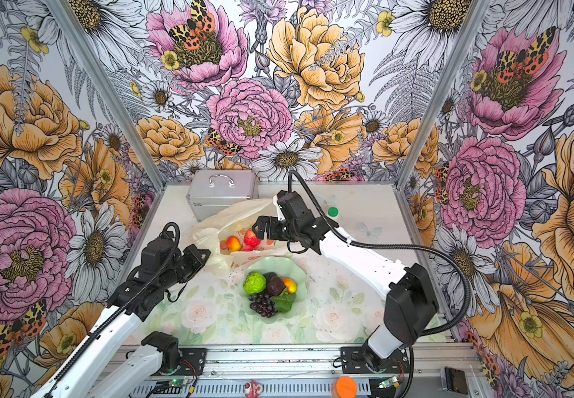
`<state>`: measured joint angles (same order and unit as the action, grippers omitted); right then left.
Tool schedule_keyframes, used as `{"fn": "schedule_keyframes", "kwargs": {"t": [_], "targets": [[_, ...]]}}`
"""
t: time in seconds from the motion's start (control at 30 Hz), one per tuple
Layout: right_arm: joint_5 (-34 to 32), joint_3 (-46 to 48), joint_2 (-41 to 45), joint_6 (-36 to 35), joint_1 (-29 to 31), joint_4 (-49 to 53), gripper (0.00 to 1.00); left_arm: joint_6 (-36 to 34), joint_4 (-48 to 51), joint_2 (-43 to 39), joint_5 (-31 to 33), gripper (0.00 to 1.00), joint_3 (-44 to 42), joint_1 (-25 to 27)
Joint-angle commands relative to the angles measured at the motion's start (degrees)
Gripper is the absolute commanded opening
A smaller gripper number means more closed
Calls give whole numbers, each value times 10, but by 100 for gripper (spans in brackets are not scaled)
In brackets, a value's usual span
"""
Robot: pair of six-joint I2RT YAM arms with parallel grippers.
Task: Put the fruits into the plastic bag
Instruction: 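Move the right gripper back over the green custard apple in the bowl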
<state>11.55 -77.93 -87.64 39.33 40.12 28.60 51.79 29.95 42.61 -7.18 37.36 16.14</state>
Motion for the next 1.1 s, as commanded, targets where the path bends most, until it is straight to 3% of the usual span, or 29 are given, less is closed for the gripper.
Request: {"fn": "schedule_keyframes", "kwargs": {"t": [0.0,0.17,0.3,0.47,0.67,1.07], "targets": [[-5,-8,43,-75,1,43,99,-36,-10,-1,-21,0,-4,-7],[-7,-36,61,-133,14,198,100,-65,5,11,-39,0,5,-15],[3,-8,74,-138,34,256,98,-77,9,14,-44,0,10,-14],[-13,4,54,-146,106,262,98,-70,10,0,-48,0,-2,-14],[-23,-46,-18,-174,161,262,99,-70,24,-17,-52,0,-2,-14],[-59,-111,-150,-226,197,262,99,-50,35,-54,-47,0,-19,-13]]}}
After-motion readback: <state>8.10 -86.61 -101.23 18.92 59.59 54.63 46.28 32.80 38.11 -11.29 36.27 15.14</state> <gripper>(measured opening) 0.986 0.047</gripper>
